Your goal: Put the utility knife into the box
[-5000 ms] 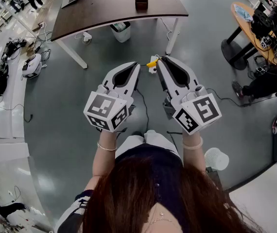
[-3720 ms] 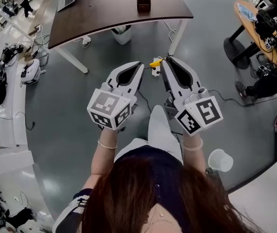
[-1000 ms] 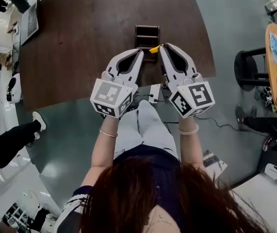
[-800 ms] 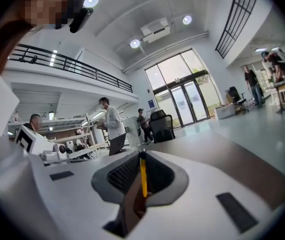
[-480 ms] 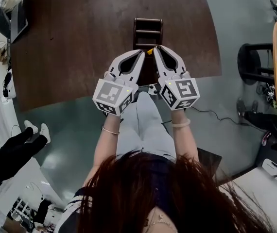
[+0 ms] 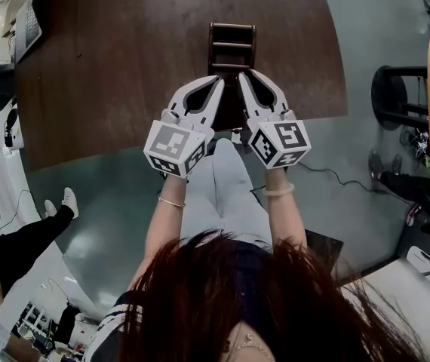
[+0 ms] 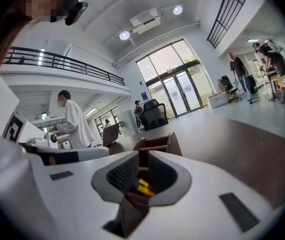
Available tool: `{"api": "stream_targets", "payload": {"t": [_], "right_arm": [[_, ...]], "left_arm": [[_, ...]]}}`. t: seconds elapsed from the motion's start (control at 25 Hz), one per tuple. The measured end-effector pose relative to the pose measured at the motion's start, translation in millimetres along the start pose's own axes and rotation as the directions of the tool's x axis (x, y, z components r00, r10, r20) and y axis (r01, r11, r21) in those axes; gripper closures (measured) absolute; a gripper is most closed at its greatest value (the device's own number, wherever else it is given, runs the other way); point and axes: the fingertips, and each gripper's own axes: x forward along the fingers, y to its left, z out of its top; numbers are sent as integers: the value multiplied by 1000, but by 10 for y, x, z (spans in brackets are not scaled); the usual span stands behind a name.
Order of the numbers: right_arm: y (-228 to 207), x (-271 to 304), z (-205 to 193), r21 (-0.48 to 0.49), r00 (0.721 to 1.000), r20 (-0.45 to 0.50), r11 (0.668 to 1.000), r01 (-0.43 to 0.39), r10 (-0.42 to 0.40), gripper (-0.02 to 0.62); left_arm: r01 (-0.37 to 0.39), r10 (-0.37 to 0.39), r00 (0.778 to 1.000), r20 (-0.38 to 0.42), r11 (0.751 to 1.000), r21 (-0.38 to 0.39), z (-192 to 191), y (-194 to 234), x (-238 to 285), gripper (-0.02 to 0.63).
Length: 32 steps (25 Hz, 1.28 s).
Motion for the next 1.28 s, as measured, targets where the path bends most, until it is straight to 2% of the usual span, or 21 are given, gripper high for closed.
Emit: {"api": "stream_targets", "payload": {"t": [0.16,0.4,0.6,0.76,1.0,1.28], "right_arm": [[-3,-89,137,-2,999,38,1000,11,-11,545],[68,-284,627,-18,993,121,1000,8,-6,546],[314,-423,1231,-98,975,214,994,-43,63,567],[566,-587,1557,-157,962,248,984,-81,118,580],[773,-787,1699,-190,956,262,978,-86,135,580],[906,-925,1743,-216,952,264,972,-97,153,580]], "left_arm": [[1,-1,1000,5,1000,4,50,-42,-63,614],[-13,12,999,33,1000,25,328,-123,-217,614],[-29,20,994,103,996,81,787,-166,-299,614],[-50,34,989,145,993,106,1097,-224,-409,614],[-33,9,985,173,990,135,1365,-409,-549,614],[1,-29,984,176,987,158,1423,-638,-646,614]]}}
